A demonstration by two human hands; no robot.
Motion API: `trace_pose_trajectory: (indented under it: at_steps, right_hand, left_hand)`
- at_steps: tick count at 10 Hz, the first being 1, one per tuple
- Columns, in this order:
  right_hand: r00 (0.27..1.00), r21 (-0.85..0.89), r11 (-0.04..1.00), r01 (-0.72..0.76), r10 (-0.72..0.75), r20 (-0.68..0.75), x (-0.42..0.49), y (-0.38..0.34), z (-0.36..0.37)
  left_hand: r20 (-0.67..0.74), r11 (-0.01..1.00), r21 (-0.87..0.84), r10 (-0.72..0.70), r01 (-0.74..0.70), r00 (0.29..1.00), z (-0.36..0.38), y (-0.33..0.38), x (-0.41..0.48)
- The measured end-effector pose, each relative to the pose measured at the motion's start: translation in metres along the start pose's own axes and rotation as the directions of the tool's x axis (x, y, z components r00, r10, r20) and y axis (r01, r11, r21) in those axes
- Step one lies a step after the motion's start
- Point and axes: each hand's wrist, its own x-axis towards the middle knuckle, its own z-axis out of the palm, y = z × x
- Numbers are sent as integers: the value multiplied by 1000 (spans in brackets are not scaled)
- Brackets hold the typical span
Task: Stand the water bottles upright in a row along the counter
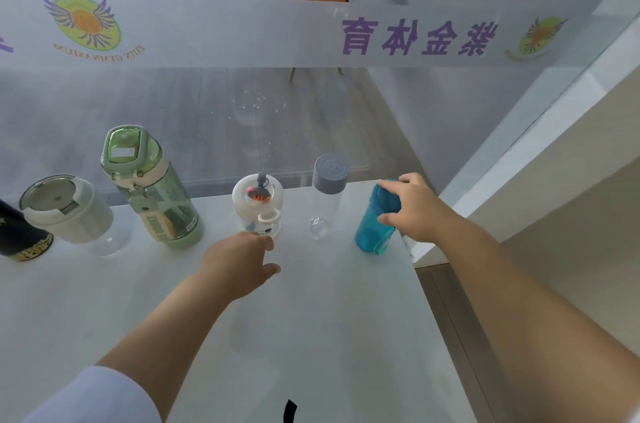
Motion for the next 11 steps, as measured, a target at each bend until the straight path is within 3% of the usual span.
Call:
trace_pose_trajectory:
  at_steps: [6, 11]
  right_hand:
    - [997, -63, 997, 39, -35, 67, 34, -1, -6]
    - [987, -151, 985, 78, -97, -128, 11, -10, -15]
  left_hand:
    - [-4, 1000, 19, -15, 15, 1000, -7, -3, 0]
    - [-28, 1000, 26, -9, 10, 1000, -29, -13, -20]
